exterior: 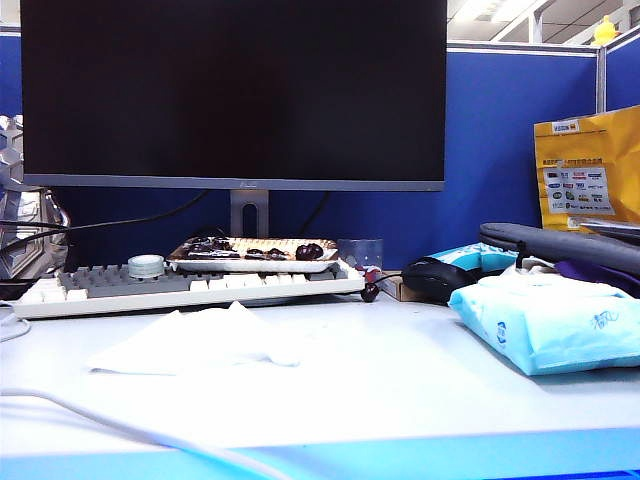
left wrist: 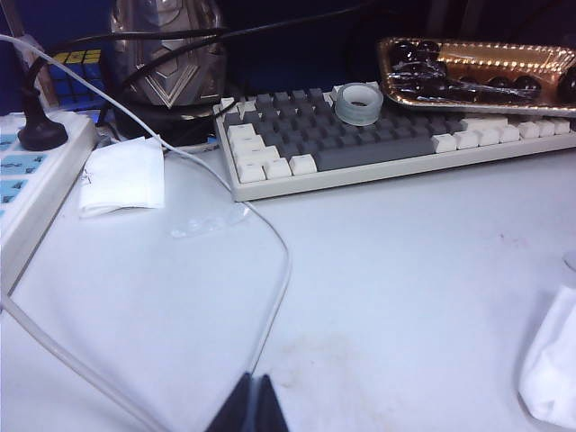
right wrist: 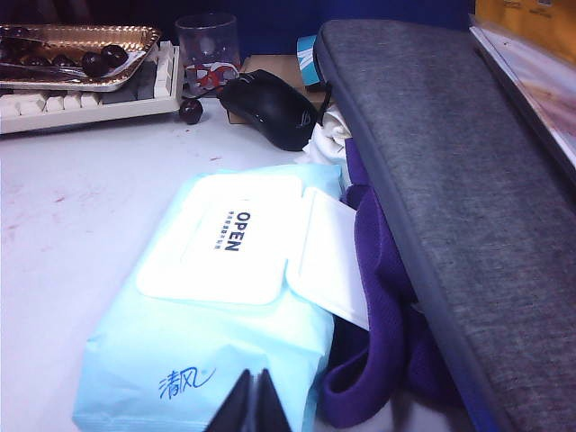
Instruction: Use the wet wipes on the table to wipe the cherry juice off the table, then put the wipes back on the table.
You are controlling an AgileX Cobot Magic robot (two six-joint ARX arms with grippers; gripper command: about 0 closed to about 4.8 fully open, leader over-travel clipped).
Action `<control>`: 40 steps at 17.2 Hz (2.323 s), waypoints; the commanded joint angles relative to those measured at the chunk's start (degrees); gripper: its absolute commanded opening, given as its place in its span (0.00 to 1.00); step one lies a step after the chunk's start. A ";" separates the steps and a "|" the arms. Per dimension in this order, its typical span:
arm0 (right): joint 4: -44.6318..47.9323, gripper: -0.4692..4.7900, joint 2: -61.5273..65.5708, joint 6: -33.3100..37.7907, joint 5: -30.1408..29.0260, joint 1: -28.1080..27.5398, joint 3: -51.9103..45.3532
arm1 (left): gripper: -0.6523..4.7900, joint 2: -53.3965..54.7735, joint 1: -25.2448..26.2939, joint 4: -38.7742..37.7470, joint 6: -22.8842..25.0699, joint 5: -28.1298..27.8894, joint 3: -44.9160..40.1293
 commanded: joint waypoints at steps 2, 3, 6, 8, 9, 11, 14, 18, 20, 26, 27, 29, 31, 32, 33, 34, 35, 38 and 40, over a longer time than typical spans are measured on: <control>0.15 0.09 -0.02 0.17 -0.13 0.04 -0.11 | 0.11 -0.17 0.02 -0.76 -0.17 0.02 -0.02; 0.15 0.09 -0.02 0.17 -0.13 0.04 -0.11 | 0.11 -0.17 0.02 -0.76 -0.17 0.02 -0.02; 0.15 0.09 -0.02 0.17 -0.13 0.04 -0.11 | 0.11 -0.17 0.02 -0.76 -0.17 0.02 -0.02; 0.15 0.09 -0.02 0.17 -0.13 0.04 -0.11 | 0.11 -0.17 0.02 -0.76 -0.17 0.02 -0.02; 0.15 0.09 -0.02 0.17 -0.13 0.04 -0.11 | 0.11 -0.17 0.02 -0.76 -0.17 0.02 -0.02; 0.15 0.09 -0.02 0.15 -0.13 0.04 -0.13 | 0.11 -0.17 0.02 -0.76 -0.17 0.02 -0.02; 5.64 0.09 -0.02 5.88 -1.40 0.22 0.00 | 0.11 -0.17 0.02 -0.76 -0.17 0.02 -0.02; 13.66 0.09 -0.02 11.78 -7.80 0.31 7.69 | 0.11 -0.17 0.02 -0.76 -0.17 0.02 -0.02; 12.09 0.09 1.55 11.56 -7.58 0.20 14.93 | 0.11 -0.17 0.02 -0.76 -0.17 0.02 -0.02; 11.43 0.09 36.54 12.61 -25.42 0.26 45.59 | 0.11 -0.17 0.02 -0.76 -0.17 0.02 -0.02; 11.56 0.09 44.33 16.41 -36.68 0.31 51.74 | 0.11 -0.17 0.02 -0.76 -0.17 0.02 -0.02; 15.56 0.09 57.72 29.73 -60.52 0.31 61.48 | 0.11 -0.17 0.02 -0.76 -0.17 0.02 -0.02; 20.20 0.09 65.37 44.74 -70.49 0.35 64.67 | 0.11 -0.17 0.02 -0.76 -0.17 0.00 -0.02; 20.39 0.09 66.88 48.85 -70.42 0.33 64.67 | 0.11 -0.17 0.02 -0.76 -0.17 0.02 -0.02; 20.35 0.09 68.50 49.37 -70.64 0.33 64.67 | 0.11 -0.17 0.02 -0.76 -0.17 0.02 -0.02; 20.48 0.09 69.77 47.71 -70.60 0.35 64.67 | 0.11 -0.17 0.02 -0.76 -0.17 0.02 -0.02; 20.79 0.09 70.97 47.25 -70.53 0.42 64.70 | 0.11 -0.17 0.02 -0.76 -0.17 0.02 -0.02; 20.68 0.09 76.35 42.93 -63.25 7.96 64.89 | 0.11 -0.17 0.02 -0.76 -0.17 0.02 -0.02; 20.39 0.09 80.17 42.07 -57.35 13.64 65.57 | 0.11 -0.17 0.02 -0.76 -0.17 0.02 -0.02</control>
